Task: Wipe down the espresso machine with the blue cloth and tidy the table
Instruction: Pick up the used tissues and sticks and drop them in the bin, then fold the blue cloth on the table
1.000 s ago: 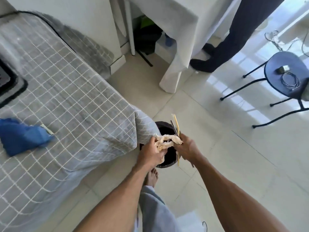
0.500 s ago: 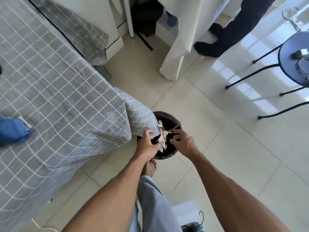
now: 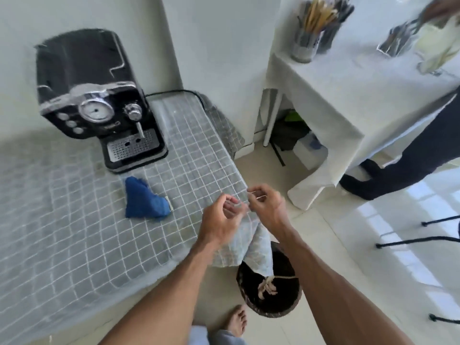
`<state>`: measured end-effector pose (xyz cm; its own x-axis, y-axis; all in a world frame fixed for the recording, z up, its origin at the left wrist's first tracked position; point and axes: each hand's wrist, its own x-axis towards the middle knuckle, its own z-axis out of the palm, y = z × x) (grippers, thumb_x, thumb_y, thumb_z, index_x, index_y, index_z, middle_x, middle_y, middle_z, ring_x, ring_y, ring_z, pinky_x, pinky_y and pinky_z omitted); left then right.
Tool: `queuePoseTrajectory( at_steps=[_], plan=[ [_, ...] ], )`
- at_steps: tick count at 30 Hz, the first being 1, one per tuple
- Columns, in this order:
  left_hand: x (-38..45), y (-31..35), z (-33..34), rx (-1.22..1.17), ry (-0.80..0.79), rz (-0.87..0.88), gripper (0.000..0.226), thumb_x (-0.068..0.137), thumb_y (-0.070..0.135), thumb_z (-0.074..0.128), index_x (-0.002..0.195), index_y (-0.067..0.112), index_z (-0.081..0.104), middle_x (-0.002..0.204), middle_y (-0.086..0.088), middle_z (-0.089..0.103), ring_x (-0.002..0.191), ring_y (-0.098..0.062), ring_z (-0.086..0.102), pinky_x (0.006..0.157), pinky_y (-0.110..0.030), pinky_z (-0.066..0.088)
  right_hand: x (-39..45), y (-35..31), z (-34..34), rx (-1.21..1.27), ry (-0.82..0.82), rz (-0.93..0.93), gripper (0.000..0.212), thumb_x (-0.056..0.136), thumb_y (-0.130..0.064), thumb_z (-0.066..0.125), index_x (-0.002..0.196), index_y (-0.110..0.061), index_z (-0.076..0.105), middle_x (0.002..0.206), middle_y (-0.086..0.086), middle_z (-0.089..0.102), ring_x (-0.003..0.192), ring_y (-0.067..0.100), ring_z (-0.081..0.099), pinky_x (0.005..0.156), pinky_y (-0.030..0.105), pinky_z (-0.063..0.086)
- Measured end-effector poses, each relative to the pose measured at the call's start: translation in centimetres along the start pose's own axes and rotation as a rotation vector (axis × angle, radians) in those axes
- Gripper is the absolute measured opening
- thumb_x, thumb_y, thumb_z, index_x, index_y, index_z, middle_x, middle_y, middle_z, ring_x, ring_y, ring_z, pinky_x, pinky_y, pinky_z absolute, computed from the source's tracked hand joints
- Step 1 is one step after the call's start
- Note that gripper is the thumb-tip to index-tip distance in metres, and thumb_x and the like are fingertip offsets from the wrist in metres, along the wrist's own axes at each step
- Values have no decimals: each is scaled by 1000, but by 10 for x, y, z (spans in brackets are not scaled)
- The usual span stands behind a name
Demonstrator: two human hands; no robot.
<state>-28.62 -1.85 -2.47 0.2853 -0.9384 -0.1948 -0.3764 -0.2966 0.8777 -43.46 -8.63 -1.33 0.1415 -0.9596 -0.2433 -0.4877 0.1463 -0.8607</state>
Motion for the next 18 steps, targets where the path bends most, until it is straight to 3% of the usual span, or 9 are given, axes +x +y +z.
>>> queuePoseTrajectory(
  at_steps=[3, 7, 10, 12, 16, 18],
  plan=[
    [12, -4, -73, 6, 153, 31, 21, 84, 58, 70, 85, 39, 61, 82, 30, 69, 69, 6, 67, 52, -6, 45, 15, -60, 46, -24, -126, -110, 12, 94, -13, 66, 105, -16, 72, 86, 9, 74, 76, 27, 73, 70, 40, 62],
    [20, -40, -159, 32, 322, -57, 22, 81, 58, 70, 85, 38, 63, 77, 27, 68, 70, 4, 66, 57, -10, 46, 20, -112, 114, -37, -282, -160, 12, 96, -8, 67, 107, -8, 71, 92, 20, 72, 73, 25, 68, 71, 43, 60],
    [23, -72, -205, 11, 429, -165, 18, 86, 49, 77, 87, 35, 65, 71, 18, 69, 70, 0, 66, 64, -23, 51, 18, -136, 160, -125, -344, -193, 13, 95, -10, 70, 108, -8, 71, 96, 16, 74, 79, 28, 69, 71, 26, 60],
    [23, -91, -226, 22, 417, -228, 19, 88, 46, 77, 93, 33, 64, 74, 17, 70, 75, -3, 68, 67, -26, 52, 16, -144, 185, -185, -383, -205, 15, 93, -11, 71, 108, -9, 71, 99, 12, 74, 85, 26, 70, 70, 19, 56],
    [18, -125, -250, 47, 268, -308, 27, 89, 50, 73, 108, 36, 61, 95, 19, 71, 88, -3, 67, 72, -27, 49, 17, -147, 218, -265, -428, -195, 19, 92, -9, 71, 111, -10, 70, 103, 9, 71, 91, 24, 69, 79, 28, 59],
    [15, -142, -253, 128, 182, -312, 35, 90, 50, 74, 119, 37, 59, 109, 19, 68, 97, -5, 65, 80, -29, 50, 16, -141, 231, -308, -452, -175, 19, 92, -8, 71, 111, -11, 70, 100, 6, 68, 83, 16, 64, 72, 14, 54]
  ],
)
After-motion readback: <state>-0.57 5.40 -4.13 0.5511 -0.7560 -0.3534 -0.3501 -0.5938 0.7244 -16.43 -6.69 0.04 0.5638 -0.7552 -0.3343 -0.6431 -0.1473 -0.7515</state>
